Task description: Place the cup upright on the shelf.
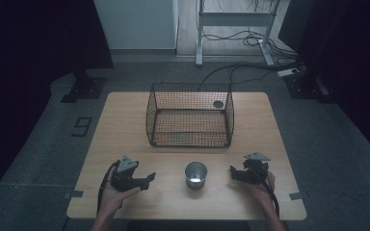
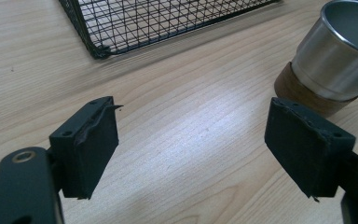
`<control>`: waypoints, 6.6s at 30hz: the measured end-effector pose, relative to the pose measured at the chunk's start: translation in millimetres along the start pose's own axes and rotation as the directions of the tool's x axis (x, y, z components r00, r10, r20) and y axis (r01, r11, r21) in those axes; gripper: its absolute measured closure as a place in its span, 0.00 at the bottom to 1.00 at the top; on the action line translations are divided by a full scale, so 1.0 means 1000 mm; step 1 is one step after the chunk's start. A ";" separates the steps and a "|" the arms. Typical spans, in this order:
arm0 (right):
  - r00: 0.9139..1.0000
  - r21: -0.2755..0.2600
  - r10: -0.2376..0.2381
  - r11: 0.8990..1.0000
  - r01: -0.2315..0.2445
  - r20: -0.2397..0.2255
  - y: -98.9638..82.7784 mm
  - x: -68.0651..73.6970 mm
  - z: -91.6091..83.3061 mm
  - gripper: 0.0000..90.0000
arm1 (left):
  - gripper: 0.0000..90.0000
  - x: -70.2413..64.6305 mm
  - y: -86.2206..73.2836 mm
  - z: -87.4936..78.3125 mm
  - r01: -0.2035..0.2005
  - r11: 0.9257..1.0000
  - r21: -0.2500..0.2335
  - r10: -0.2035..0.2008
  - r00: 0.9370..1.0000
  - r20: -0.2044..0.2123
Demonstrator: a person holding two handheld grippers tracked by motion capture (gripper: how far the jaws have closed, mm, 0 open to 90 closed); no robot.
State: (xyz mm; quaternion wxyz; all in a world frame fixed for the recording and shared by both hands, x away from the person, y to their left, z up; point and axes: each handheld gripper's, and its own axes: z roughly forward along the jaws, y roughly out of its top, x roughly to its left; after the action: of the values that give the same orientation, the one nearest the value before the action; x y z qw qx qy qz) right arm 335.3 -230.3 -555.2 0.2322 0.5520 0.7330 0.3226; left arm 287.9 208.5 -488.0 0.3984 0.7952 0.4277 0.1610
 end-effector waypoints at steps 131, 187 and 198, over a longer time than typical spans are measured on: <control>0.909 -0.195 -0.315 0.943 0.269 -0.272 0.026 0.150 -0.027 0.15 | 0.19 -0.001 0.002 -0.003 -0.002 1.000 -0.007 0.002 1.000 0.011; 0.879 -0.297 -0.325 0.928 0.225 -0.350 0.086 0.137 -0.075 0.16 | 0.19 0.001 0.007 -0.017 0.030 0.998 -0.063 -0.025 0.996 0.082; 0.879 -0.302 -0.308 0.932 0.201 -0.365 0.106 0.129 -0.079 0.16 | 0.19 -0.001 0.007 -0.018 0.021 0.998 -0.062 -0.017 0.997 0.075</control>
State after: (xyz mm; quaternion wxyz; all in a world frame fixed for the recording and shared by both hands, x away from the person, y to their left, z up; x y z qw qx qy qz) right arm 314.0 -104.4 -422.2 0.1846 0.3363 0.7839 0.4882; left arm 280.8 214.5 -471.2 0.4402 0.7837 0.4148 0.1409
